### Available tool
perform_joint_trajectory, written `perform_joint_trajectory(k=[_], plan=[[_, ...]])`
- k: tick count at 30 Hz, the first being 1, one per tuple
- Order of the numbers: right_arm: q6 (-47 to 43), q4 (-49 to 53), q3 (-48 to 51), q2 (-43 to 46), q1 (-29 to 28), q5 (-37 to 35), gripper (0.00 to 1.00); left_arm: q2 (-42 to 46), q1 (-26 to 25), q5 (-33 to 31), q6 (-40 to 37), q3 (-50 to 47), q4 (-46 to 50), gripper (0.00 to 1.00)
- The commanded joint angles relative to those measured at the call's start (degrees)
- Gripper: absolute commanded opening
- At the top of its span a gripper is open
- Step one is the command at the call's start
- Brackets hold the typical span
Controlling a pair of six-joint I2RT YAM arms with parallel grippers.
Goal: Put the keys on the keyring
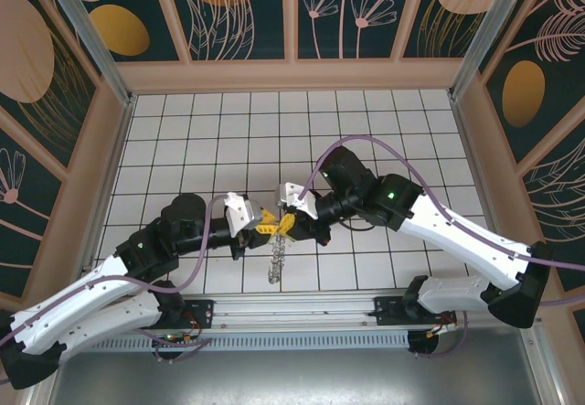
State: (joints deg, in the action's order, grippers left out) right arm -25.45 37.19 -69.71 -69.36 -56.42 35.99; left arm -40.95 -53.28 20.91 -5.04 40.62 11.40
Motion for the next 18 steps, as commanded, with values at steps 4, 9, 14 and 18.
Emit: perform_joint_trajectory(k=[4,9,14,18], plan=[[-0.5,-2.7,-3.4,-0.5,-0.7,0.9,0.0,1.5,-0.2,6.2,0.0,1.0,-1.1,0.0],[0.6,-3.6,-2.7,0.1,-0.8,0.1,0.0,5.8,-0.2,6.4,2.9,-2.4,-5.7,0.0],[2.9,-6.0,-0.2,1.8,-0.8,-0.5,0.08,10.6,-0.2,4.1,6.4,-6.4,-13.3,0.0],[4.9,-9.8,3.0,4.5,-0.8,0.0,0.16,12.2,-0.2,3.4,8.9,-8.8,-20.5,0.0]])
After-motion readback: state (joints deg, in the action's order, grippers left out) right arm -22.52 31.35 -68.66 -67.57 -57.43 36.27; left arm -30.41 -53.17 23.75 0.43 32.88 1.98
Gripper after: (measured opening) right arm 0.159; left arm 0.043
